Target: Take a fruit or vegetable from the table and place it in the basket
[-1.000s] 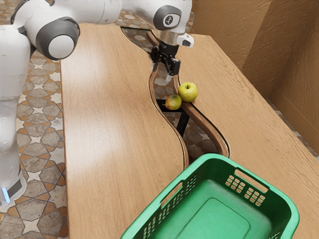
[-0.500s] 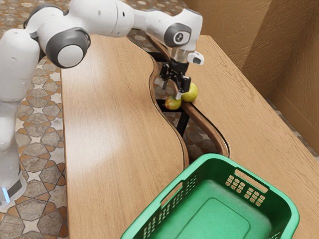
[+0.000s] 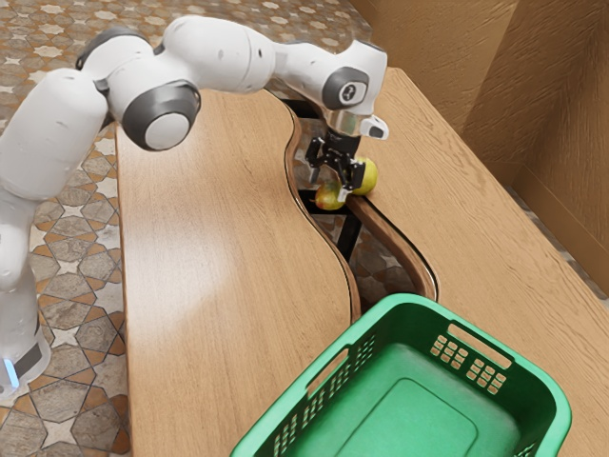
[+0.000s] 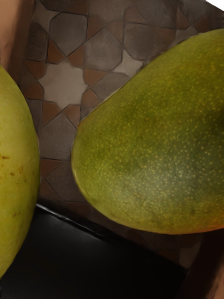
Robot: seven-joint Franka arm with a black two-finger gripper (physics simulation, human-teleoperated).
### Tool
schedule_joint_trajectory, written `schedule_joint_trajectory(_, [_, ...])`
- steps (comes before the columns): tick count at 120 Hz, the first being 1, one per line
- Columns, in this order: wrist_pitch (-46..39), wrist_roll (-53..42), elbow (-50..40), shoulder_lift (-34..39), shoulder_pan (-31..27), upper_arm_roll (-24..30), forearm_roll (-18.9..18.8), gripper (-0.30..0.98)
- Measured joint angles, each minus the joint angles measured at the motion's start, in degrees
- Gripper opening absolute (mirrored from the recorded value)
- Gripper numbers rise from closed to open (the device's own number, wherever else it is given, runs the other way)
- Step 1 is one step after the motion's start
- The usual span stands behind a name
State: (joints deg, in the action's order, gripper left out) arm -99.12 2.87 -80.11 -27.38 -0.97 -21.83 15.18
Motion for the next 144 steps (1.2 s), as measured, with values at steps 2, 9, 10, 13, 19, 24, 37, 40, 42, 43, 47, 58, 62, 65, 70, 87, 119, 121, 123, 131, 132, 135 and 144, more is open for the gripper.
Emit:
schedule_joint_trajectory(2, [-0.01,-0.03,0.08,-0.26,0.0,-0.02,0.22,0.69])
schedule_joint_trajectory(9, [-0.03,-0.14,0.36,-0.95,-0.03,-0.05,0.81,0.68])
schedule_joint_trajectory(10, [-0.03,-0.15,0.48,-1.05,-0.04,-0.05,0.87,0.68])
schedule_joint_trajectory(13, [-0.03,-0.2,1.01,-1.52,-0.06,-0.07,1.04,0.68])
schedule_joint_trajectory(19, [-0.04,-0.28,2.03,-2.49,-0.08,-0.06,1.28,0.67])
schedule_joint_trajectory(24, [-0.05,-0.34,2.75,-3.39,-0.04,-0.08,1.42,0.66])
schedule_joint_trajectory(37, [-0.07,-0.45,3.28,-4.19,-0.03,-0.06,1.63,0.58])
schedule_joint_trajectory(40, [-0.07,-0.48,3.31,-4.23,-0.02,-0.05,1.65,0.55])
schedule_joint_trajectory(42, [-0.08,-0.49,3.32,-4.25,-0.01,-0.05,1.65,0.53])
schedule_joint_trajectory(43, [-0.08,-0.5,3.33,-4.26,-0.01,-0.05,1.65,0.52])
schedule_joint_trajectory(47, [-0.09,-0.52,3.35,-4.28,0.03,-0.05,1.62,0.49])
schedule_joint_trajectory(58, [-0.11,-0.52,3.33,-3.67,0.37,0.0,1.45,0.45])
schedule_joint_trajectory(62, [-0.1,-0.5,3.27,-2.65,0.53,0.08,1.39,0.44])
schedule_joint_trajectory(65, [-0.07,-0.49,3.08,-1.44,0.9,0.12,1.32,0.43])
schedule_joint_trajectory(70, [0.03,-0.49,2.75,0.81,1.91,0.17,1.17,0.43])
schedule_joint_trajectory(87, [2.33,-0.4,2.34,9.03,7.72,0.19,-0.21,0.44])
schedule_joint_trajectory(119, [6.23,0.31,3.12,15.46,21.15,0.4,-4.08,0.41])
schedule_joint_trajectory(121, [6.34,0.35,3.15,15.5,22.05,0.39,-4.15,0.41])
schedule_joint_trajectory(123, [6.44,0.38,3.18,15.52,23.04,0.39,-4.21,0.41])
schedule_joint_trajectory(131, [6.76,0.51,3.88,15.55,27.46,0.48,-4.4,0.41])
schedule_joint_trajectory(132, [6.79,0.52,3.96,15.54,28.06,0.49,-4.41,0.41])
schedule_joint_trajectory(135, [6.86,0.57,4.13,15.51,29.79,0.58,-4.62,0.41])
schedule_joint_trajectory(144, [6.93,0.72,4.36,15.46,34.71,0.78,-5.1,0.4])
